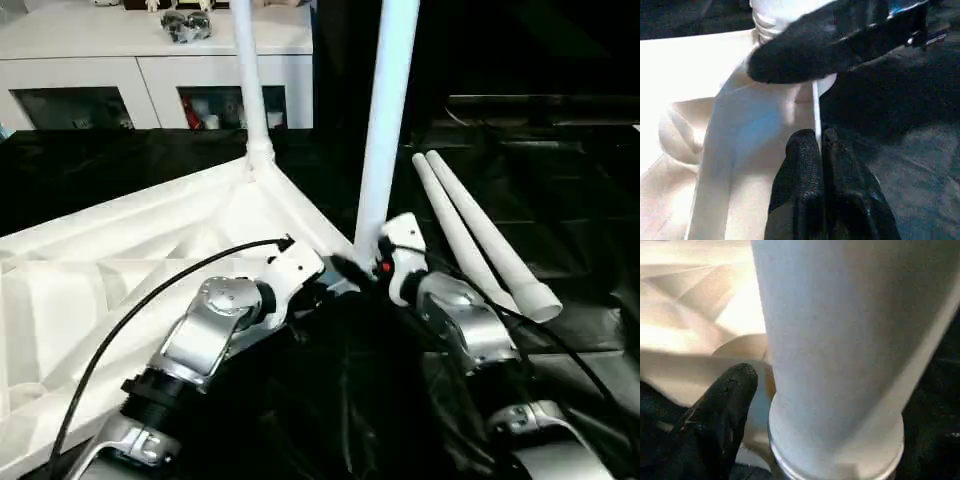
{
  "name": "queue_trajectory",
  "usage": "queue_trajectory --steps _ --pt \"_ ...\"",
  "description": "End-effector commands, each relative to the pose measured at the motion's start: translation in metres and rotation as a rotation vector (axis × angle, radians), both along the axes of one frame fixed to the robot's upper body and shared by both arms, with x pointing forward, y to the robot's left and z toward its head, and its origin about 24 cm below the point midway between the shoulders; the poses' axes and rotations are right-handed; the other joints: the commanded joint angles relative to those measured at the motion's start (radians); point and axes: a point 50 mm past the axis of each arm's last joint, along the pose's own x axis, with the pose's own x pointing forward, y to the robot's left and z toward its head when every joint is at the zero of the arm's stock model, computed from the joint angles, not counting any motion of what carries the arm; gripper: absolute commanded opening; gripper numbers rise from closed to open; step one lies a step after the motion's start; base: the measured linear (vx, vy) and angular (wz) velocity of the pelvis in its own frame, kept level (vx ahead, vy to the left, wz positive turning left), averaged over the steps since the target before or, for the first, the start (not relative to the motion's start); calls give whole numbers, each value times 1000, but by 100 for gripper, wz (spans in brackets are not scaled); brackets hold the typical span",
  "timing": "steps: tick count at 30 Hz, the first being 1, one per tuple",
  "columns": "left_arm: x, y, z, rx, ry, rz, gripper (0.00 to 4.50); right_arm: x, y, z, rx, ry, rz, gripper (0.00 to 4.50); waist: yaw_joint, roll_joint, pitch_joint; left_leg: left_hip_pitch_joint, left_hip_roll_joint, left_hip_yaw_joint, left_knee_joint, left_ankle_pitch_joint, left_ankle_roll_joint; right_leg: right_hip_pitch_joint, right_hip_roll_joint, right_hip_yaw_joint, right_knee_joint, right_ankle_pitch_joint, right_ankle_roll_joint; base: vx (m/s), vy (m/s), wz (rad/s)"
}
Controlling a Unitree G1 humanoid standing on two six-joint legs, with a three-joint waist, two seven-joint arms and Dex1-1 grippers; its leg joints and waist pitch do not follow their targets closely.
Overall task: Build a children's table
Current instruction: Rotate leg to tighten
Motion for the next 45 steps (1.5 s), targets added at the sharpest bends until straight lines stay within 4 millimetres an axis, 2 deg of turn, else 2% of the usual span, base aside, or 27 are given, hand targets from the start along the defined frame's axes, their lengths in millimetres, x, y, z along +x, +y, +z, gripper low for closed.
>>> queue_trajectory --steps 1,6,13,14,17,18,23,24,26,30,31,32,33,34,35,36,37,38,39,40,41,43,44,45 --pt "-6 -20 18 -78 -65 -147 0 -12 17 -4 9 18 169 394 5 5 -76 7 26 -7 -65 -234 34 56 -65 35 -71 -170 -236 0 0 0" --pt "-13 -9 18 -84 -38 -245 0 -26 4 1 -23 11 384 394 14 4 -69 14 27 -6 -68 -284 33 48 -66 37 -83 -284 -212 0 0 0" --pt "-15 5 16 -54 -4 -314 0 -44 -8 4 -51 53 581 394 23 2 -69 13 29 -6 -69 -273 36 46 -65 39 -81 -295 -205 0 0 0" --pt "-15 6 15 -49 1 -320 0 -46 -9 4 -54 62 600 370 25 1 -69 12 29 -7 -69 -266 38 47 -64 38 -81 -293 -204 0 0 0" --pt "-15 9 15 -40 12 -334 0 -50 -11 4 -56 75 632 370 28 0 -70 12 30 -6 -69 -258 39 46 -66 38 -80 -295 -204 0 0 0" --pt "-15 9 14 -38 12 -335 0 -50 -11 4 -55 76 634 347 30 0 -70 13 30 -5 -68 -257 38 45 -66 38 -81 -298 -204 0 0 0" --pt "-16 9 14 -37 15 -348 0 -53 -13 4 -47 90 647 317 37 -1 -70 13 30 -6 -69 -254 32 45 -66 39 -81 -304 -199 0 0 0" --pt "-16 9 14 -38 15 -350 0 -53 -12 4 -46 92 648 295 39 -2 -70 13 30 -5 -69 -249 33 45 -66 39 -81 -301 -198 0 0 0" --pt "-16 8 13 -41 14 -343 0 -54 -12 1 -47 98 643 282 40 -3 -71 12 30 -5 -68 -243 33 46 -66 39 -79 -292 -199 0 0 0" --pt "-13 5 11 -49 7 -282 0 -48 -9 -4 -59 106 560 273 38 -4 -69 11 29 -5 -69 -248 28 44 -66 38 -81 -317 -192 0 0 0" --pt "-10 3 10 -49 1 -244 0 -41 -7 -7 -72 99 473 273 38 -6 -68 12 28 -6 -70 -254 27 45 -66 37 -83 -330 -188 0 0 0" --pt "-10 2 10 -49 1 -240 0 -41 -7 -7 -74 98 464 273 35 -5 -67 12 28 -5 -69 -257 22 42 -66 38 -83 -340 -187 0 0 0" --pt "-7 0 10 -48 -7 -204 0 -31 -5 -10 -87 95 349 272 33 -6 -65 14 25 -6 -70 -275 15 42 -67 35 -89 -389 -175 0 0 0" --pt "-5 -3 9 -45 -16 -173 0 -24 -3 -13 -90 95 252 272 23 -4 -62 13 23 -7 -72 -292 -1 38 -68 35 -91 -431 -167 0 0 0" --pt "-2 -7 9 -44 -23 -143 0 -17 0 -16 -83 103 149 272 13 -6 -62 15 21 -12 -73 -312 -14 40 -70 31 -95 -476 -151 0 0 0" --pt "0 -10 9 -44 -31 -109 0 -13 4 -19 -68 116 79 272 9 -1 -61 16 20 -14 -74 -320 -17 39 -70 30 -99 -496 -141 0 0 0" --pt "2 -13 10 -48 -33 -87 0 -10 7 -20 -58 120 37 272 2 -3 -62 16 19 -15 -73 -330 -17 39 -70 28 -101 -509 -131 0 0 0" --pt "4 -15 10 -52 -35 -71 0 -9 9 -21 -51 125 5 271 0 -4 -63 16 19 -15 -72 -331 -17 38 -70 29 -101 -509 -130 0 0 0" --pt "11 -25 14 -74 -52 1 0 -4 22 -24 -14 146 -103 271 -3 -1 -63 20 20 -14 -71 -335 -16 32 -70 31 -104 -508 -130 0 0 0" --pt "12 -28 15 -81 -55 18 0 -3 25 -24 -5 149 -121 271 -10 0 -62 21 18 -13 -70 -341 -16 29 -67 30 -107 -506 -135 0 0 0" --pt "13 -31 16 -89 -61 26 0 -2 29 -23 -3 134 -123 270 -7 0 -66 20 19 -15 -71 -332 -12 35 -68 30 -104 -483 -137 0 0 0" --pt "14 -34 17 -94 -63 29 0 -2 32 -22 -4 121 -124 270 -7 0 -66 16 20 -13 -72 -330 -4 35 -66 31 -100 -442 -145 0 0 0" --pt "14 -37 18 -104 -67 25 0 -1 35 -20 -5 92 -126 270 -6 4 -69 14 21 -13 -72 -321 -1 37 -67 33 -96 -409 -156 0 0 0" --pt "14 -37 18 -104 -67 25 0 -1 35 -20 -5 92 -126 270 -7 2 -69 12 22 -12 -73 -313 1 39 -66 34 -94 -379 -166 0 0 0"
